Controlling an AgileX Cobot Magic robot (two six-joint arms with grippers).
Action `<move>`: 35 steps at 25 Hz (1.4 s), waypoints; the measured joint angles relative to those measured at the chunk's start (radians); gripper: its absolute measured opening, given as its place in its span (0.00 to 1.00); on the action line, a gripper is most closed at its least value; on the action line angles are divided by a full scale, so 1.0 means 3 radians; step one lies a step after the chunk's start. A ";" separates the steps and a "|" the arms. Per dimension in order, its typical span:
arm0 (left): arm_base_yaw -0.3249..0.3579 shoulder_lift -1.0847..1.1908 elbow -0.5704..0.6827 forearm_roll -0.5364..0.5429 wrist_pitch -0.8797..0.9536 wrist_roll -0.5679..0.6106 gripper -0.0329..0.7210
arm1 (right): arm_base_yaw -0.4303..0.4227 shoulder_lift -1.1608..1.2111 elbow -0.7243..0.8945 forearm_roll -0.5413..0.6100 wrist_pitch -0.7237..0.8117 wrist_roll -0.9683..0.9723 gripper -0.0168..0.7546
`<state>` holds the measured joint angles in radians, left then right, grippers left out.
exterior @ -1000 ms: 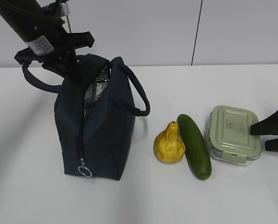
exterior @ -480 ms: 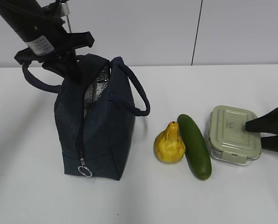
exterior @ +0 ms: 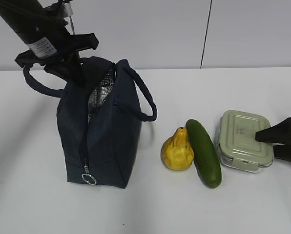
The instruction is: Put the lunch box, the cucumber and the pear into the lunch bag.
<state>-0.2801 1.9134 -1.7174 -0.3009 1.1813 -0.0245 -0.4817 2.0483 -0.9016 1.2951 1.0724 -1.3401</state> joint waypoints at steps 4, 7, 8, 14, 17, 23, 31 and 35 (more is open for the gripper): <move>0.0000 0.0000 0.0000 0.0000 0.0004 0.0000 0.05 | 0.0000 0.0021 -0.0007 0.0015 0.0021 0.0000 0.64; 0.0000 0.0000 0.0000 0.0000 0.0004 0.0000 0.05 | 0.0000 0.0028 -0.0007 0.0028 0.0036 0.0000 0.61; 0.0000 0.0000 0.0000 0.0000 0.0004 0.0000 0.05 | 0.0000 0.0028 -0.0007 0.0028 0.0048 0.0000 0.58; 0.0000 0.0000 0.0000 0.0000 0.0006 0.0000 0.05 | 0.0000 0.0034 -0.0020 0.0054 0.0077 0.0012 0.52; 0.0000 0.0000 0.0000 0.0000 0.0006 0.0000 0.05 | 0.0000 0.0041 -0.0076 0.0034 0.0113 0.0012 0.50; 0.0000 0.0000 0.0000 0.0000 0.0006 0.0000 0.05 | 0.0000 0.0062 -0.0116 0.0020 0.0140 0.0028 0.50; 0.0000 0.0000 0.0000 -0.0003 -0.0007 0.0000 0.05 | 0.0000 0.0067 -0.0210 0.0008 0.0140 0.0188 0.50; 0.0000 0.0000 0.0000 -0.0013 -0.0053 0.0000 0.05 | 0.0000 0.0067 -0.0342 0.0004 0.0140 0.0403 0.49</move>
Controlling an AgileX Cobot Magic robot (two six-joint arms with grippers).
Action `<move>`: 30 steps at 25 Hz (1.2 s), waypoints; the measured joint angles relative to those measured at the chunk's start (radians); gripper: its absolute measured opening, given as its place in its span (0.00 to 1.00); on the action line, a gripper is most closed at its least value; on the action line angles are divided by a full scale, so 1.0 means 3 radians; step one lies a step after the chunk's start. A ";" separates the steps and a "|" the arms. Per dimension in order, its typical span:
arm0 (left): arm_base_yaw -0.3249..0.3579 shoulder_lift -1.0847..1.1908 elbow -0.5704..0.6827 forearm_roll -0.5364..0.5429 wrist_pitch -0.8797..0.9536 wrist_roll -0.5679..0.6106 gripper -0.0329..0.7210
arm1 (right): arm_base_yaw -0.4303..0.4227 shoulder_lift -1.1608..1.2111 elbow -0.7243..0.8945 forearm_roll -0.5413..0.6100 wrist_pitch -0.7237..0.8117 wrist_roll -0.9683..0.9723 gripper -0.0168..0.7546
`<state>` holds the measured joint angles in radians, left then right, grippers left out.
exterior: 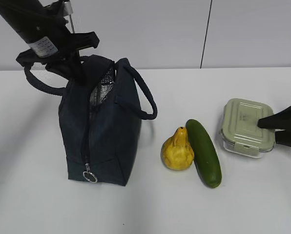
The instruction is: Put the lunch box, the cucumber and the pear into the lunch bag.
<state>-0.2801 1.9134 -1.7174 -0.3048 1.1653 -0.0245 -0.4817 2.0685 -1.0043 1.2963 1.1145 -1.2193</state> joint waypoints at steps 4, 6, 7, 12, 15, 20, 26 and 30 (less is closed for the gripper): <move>0.0000 0.0000 0.0000 -0.0025 -0.0054 0.0000 0.05 | 0.0000 0.0000 -0.0043 0.0000 0.0000 0.0205 0.49; 0.0000 0.0000 0.0000 -0.0041 -0.0078 0.0000 0.05 | 0.0021 -0.0007 -0.0043 -0.0020 0.0000 0.0290 0.49; 0.0000 0.0000 0.0000 -0.0051 -0.0103 0.0000 0.05 | 0.0037 -0.0033 -0.0048 -0.0025 0.0000 0.0331 0.49; 0.0000 0.0000 0.0000 -0.0109 -0.0183 0.0000 0.05 | 0.0286 -0.0260 -0.0211 -0.0131 -0.0005 0.0662 0.49; 0.0000 0.0000 0.0000 -0.0124 -0.0205 0.0000 0.05 | 0.0483 -0.0367 -0.0400 -0.0238 0.0028 0.0988 0.49; 0.0000 0.0000 0.0000 -0.0151 -0.0209 0.0000 0.05 | 0.0825 -0.0534 -0.0819 -0.0444 0.0064 0.1560 0.49; 0.0000 0.0000 0.0000 -0.0283 -0.0215 0.0000 0.05 | 0.1289 -0.0670 -0.1479 -0.0553 0.0173 0.2292 0.49; 0.0049 0.0000 0.0000 -0.0418 -0.0180 0.0000 0.05 | 0.1546 -0.0670 -0.1882 -0.0737 0.0243 0.2712 0.49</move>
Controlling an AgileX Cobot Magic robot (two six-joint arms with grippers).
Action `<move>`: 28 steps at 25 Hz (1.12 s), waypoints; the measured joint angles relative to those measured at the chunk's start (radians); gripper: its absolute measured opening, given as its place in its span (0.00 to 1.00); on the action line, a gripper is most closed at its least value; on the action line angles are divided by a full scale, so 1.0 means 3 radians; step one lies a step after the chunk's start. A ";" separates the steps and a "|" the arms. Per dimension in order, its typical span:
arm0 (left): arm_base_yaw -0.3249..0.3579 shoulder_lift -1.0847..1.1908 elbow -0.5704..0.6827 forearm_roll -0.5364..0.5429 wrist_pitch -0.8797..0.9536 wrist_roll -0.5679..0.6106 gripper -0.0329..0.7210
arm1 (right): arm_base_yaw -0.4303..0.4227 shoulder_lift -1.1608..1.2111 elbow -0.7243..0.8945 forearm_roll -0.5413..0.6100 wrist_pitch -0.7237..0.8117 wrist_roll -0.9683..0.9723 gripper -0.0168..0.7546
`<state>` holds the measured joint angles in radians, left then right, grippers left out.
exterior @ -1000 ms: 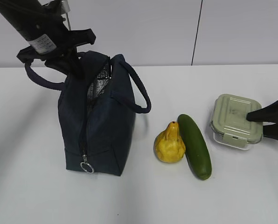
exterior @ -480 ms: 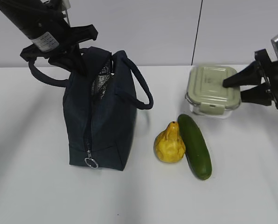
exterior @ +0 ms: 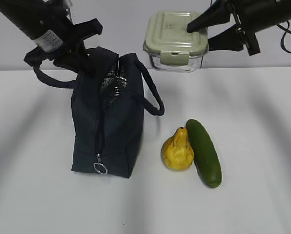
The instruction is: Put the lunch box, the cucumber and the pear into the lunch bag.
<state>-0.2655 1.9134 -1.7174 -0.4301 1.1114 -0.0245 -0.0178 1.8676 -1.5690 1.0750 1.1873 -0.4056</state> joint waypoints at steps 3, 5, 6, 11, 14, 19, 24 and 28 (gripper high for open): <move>0.0118 0.0000 0.0000 -0.0150 0.0048 0.0000 0.05 | 0.0122 0.0000 -0.0164 -0.0052 0.0045 0.0196 0.49; 0.0190 0.0000 0.0000 -0.0248 0.0057 -0.0003 0.05 | 0.0206 0.0000 -0.0225 -0.0060 0.0045 0.0267 0.49; 0.0220 0.0000 0.0000 -0.0294 0.0057 -0.0003 0.05 | 0.0256 0.0000 -0.0236 -0.0060 0.0045 0.0295 0.49; 0.0244 0.0000 0.0000 -0.0400 0.0066 -0.0003 0.05 | 0.0516 0.0000 -0.0249 -0.0073 0.0064 0.0350 0.49; 0.0244 0.0000 0.0000 -0.0465 0.0071 0.0001 0.05 | 0.0616 0.0000 -0.0249 -0.0118 0.0085 0.0358 0.49; 0.0244 0.0000 0.0000 -0.0533 0.0071 0.0004 0.05 | 0.0663 0.0090 -0.0256 -0.0138 0.0099 0.0358 0.49; 0.0244 0.0000 0.0000 -0.0533 0.0071 0.0012 0.05 | 0.0663 0.0277 -0.0269 -0.0373 0.0092 0.0425 0.49; 0.0244 0.0000 0.0000 -0.0553 0.0071 0.0058 0.05 | 0.0663 0.0319 -0.0277 -0.0564 0.0083 0.0481 0.49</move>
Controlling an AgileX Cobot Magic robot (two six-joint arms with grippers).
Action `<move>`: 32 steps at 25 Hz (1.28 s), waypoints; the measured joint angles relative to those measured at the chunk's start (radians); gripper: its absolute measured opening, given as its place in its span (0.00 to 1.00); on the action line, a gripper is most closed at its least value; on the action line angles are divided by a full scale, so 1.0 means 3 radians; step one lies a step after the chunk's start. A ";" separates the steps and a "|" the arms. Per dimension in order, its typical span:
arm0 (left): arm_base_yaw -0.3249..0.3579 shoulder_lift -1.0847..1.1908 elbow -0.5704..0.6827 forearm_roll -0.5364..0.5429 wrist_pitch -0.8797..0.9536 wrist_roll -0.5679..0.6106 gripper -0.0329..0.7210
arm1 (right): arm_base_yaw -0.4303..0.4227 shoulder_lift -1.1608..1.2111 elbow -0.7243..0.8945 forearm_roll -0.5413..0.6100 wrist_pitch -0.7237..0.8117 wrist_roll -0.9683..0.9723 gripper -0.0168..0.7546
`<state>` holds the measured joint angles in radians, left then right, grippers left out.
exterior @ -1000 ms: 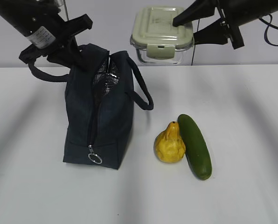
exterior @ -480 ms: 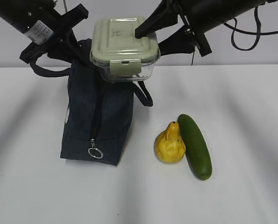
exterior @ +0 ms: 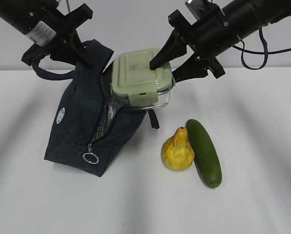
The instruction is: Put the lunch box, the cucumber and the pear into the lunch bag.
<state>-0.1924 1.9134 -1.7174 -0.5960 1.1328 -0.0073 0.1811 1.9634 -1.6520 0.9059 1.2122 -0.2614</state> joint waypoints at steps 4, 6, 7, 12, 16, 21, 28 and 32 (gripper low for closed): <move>-0.0004 0.0000 0.0000 0.0000 0.0000 0.0024 0.05 | 0.0029 0.0000 -0.0115 -0.0129 0.0006 0.0103 0.49; -0.0021 0.0000 0.0000 0.0000 -0.0008 0.0024 0.05 | 0.0086 0.0000 -0.0209 -0.0305 0.0006 0.0203 0.49; -0.0036 0.0000 0.0000 0.0000 -0.0016 0.0050 0.05 | 0.0127 0.0000 -0.0266 -0.0420 0.0012 0.0264 0.49; -0.0108 0.0000 0.0000 0.0000 -0.0040 0.0069 0.05 | 0.0317 0.0098 -0.0589 -0.0784 0.0061 0.0541 0.49; -0.0116 0.0000 0.0000 0.0010 -0.0056 0.0073 0.05 | 0.0468 0.0338 -0.0866 -0.0890 0.0061 0.0742 0.49; -0.0119 0.0000 0.0000 -0.0004 -0.0063 0.0125 0.05 | 0.0650 0.0632 -0.1191 -0.1233 0.0068 0.1106 0.49; -0.0119 0.0000 0.0000 -0.0001 -0.0098 0.0185 0.05 | 0.0900 0.0897 -0.1481 -0.1296 -0.0010 0.1310 0.49; -0.0119 0.0000 0.0000 0.0018 -0.0106 0.0191 0.05 | 0.1023 0.1053 -0.1490 -0.1241 -0.0222 0.1331 0.49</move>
<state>-0.2280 1.9134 -1.7174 -0.5908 1.1011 0.0499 0.4880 2.2792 -2.0991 0.5334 1.1457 0.1377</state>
